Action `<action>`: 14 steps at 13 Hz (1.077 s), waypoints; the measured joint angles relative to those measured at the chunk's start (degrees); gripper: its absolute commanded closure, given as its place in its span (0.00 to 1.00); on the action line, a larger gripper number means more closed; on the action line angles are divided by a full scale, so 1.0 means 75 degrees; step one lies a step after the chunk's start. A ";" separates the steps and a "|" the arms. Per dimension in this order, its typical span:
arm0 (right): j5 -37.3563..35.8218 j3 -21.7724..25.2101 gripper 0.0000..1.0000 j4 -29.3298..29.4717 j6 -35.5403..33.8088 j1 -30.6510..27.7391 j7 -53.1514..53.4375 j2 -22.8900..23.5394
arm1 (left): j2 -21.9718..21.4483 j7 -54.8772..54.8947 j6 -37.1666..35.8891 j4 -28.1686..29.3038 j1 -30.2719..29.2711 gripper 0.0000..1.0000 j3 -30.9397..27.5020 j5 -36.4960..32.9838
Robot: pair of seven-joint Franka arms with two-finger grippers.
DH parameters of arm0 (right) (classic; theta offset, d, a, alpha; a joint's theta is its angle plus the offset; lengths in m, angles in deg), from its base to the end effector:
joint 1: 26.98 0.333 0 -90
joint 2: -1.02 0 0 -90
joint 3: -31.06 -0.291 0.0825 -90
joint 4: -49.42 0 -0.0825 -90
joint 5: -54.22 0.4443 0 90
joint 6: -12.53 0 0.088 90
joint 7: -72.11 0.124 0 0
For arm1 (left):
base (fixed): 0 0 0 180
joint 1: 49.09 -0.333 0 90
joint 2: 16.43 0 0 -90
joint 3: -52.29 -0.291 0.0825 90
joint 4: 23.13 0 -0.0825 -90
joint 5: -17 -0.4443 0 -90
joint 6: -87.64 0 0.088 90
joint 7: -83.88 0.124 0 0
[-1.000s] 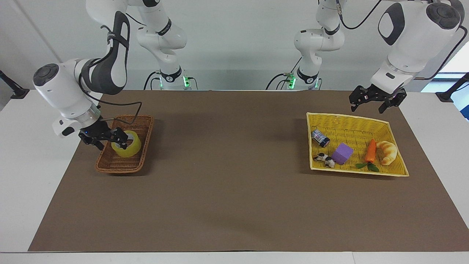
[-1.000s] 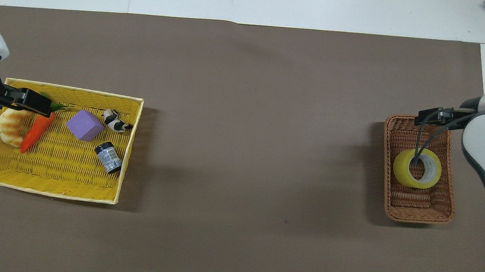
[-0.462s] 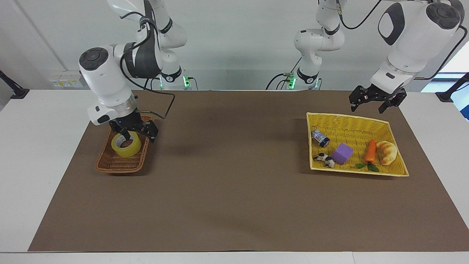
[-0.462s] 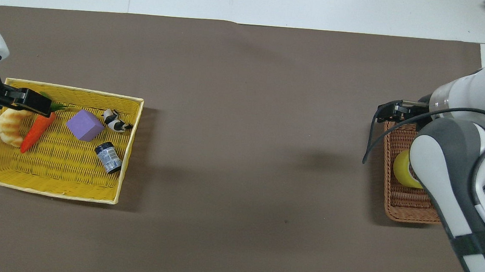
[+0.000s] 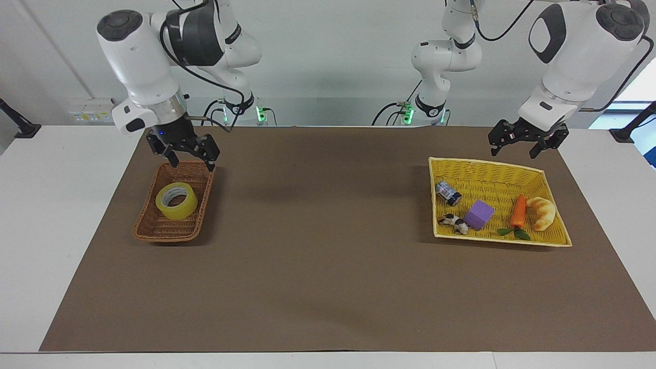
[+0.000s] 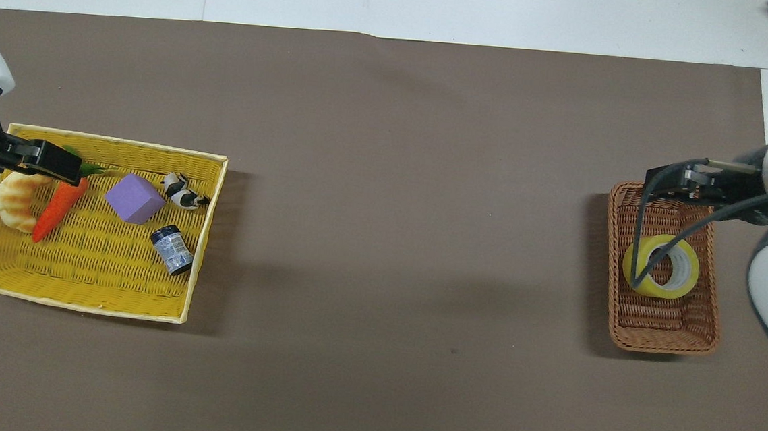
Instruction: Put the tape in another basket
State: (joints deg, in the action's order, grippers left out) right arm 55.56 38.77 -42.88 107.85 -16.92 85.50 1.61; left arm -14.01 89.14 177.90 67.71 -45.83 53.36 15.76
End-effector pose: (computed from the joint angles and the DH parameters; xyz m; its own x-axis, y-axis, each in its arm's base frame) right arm 0.6259 0.0287 0.5631 0.9804 -0.1935 0.0362 -0.1925 -0.9808 -0.0312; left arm 0.6228 -0.0443 0.5490 0.9845 -0.1666 -0.0540 -0.1677 -0.9857 -0.0159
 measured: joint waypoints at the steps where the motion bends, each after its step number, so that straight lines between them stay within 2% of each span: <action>1: -0.0001 0.0025 0.00 0.0330 -0.0461 -0.0003 0.0000 -0.0041 | 0.0000 0.0000 0.0000 0.0000 0.0000 0.00 0.0000 0.0000; 3: -0.0003 0.0049 0.00 0.0766 -0.1152 -0.0006 0.0000 -0.0157 | 0.0000 0.0000 0.0000 0.0000 0.0000 0.00 0.0000 0.0000; 5: -0.0003 0.0037 0.00 0.0814 -0.1370 -0.0003 0.0000 -0.0425 | 0.0000 0.0000 0.0000 0.0000 0.0000 0.00 0.0000 0.0000; 14: -0.0030 -0.0103 0.00 -0.0023 -0.1551 0.0038 -0.0045 -0.1050 | 0.0000 0.0000 0.0000 0.0000 0.0000 0.00 0.0000 0.0000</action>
State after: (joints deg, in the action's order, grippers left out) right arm 55.33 38.00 -43.05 96.21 -16.63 85.16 -6.26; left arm -14.01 89.14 177.89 67.71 -45.83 53.36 15.76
